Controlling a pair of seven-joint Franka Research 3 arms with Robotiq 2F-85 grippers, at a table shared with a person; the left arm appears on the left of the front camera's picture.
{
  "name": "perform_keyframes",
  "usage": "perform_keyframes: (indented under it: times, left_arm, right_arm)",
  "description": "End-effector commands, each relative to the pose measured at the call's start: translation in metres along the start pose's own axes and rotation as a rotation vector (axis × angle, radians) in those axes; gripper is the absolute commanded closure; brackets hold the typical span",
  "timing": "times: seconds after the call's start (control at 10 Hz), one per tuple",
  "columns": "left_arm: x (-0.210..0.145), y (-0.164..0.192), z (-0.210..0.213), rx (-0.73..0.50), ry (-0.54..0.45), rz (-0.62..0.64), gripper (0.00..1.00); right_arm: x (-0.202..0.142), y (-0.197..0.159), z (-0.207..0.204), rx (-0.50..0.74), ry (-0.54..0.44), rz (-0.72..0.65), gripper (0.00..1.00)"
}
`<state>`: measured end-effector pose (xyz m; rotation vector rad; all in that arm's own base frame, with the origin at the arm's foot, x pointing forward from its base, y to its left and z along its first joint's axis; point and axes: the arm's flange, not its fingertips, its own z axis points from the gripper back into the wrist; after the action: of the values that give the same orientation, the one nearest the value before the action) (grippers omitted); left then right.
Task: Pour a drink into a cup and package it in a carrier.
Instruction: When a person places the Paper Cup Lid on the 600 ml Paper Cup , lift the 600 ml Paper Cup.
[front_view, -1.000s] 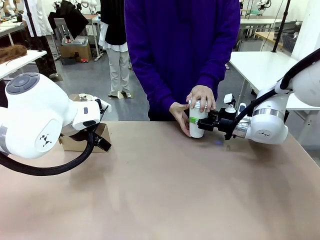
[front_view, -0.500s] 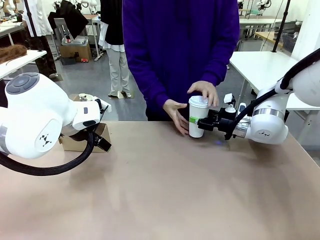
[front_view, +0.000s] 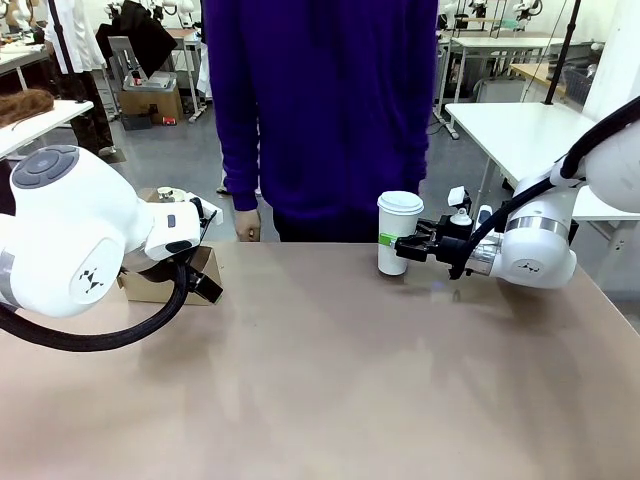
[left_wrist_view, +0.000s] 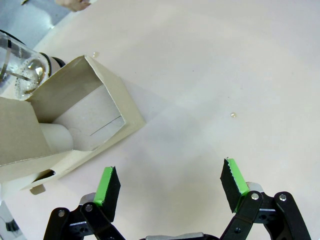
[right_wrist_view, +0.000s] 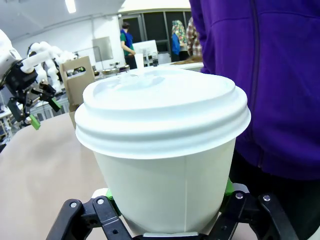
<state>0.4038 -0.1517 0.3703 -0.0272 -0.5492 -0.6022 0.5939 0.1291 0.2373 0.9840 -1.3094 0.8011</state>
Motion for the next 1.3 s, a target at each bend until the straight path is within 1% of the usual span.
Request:
perform_keyframes:
  times: [0.0,0.3,0.4,0.6,0.8,0.9,1.0,1.1,1.2]
  left_arm:
    - [0.0,0.0,0.0,-0.001,-0.001,0.001,0.0]
    - [0.0,0.0,0.0,-0.001,-0.001,0.001,0.0]
    - [0.0,0.0,0.0,-0.001,-0.001,0.001,0.0]
    - [0.0,0.0,0.0,-0.001,-0.001,0.001,0.0]
    - [0.0,0.0,0.0,-0.001,-0.001,0.001,0.0]
    - [0.0,0.0,0.0,-0.001,-0.001,0.001,0.0]
    - [0.0,0.0,0.0,-0.001,-0.001,0.001,0.0]
    - [0.0,0.0,0.0,-0.001,-0.001,0.001,0.0]
    - [0.0,0.0,0.0,-0.001,-0.001,0.001,0.0]
  right_arm:
    - [0.005,0.003,-0.003,-0.004,-0.016,0.019,0.2]
    - [0.005,0.003,-0.003,-0.004,-0.016,0.019,0.2]
    - [0.0,0.0,0.0,0.0,0.0,0.0,0.2]
    - [0.048,0.022,0.009,0.014,0.01,-0.022,0.2]
    - [0.113,0.054,0.019,0.036,0.012,-0.023,0.2]
    - [0.148,0.086,0.024,0.058,0.02,-0.012,0.2]
    - [0.162,0.102,0.029,0.045,0.031,0.016,0.2]
    - [0.186,0.128,0.034,0.047,0.042,0.044,0.2]
    - [0.201,0.15,0.038,0.047,0.049,0.068,0.2]
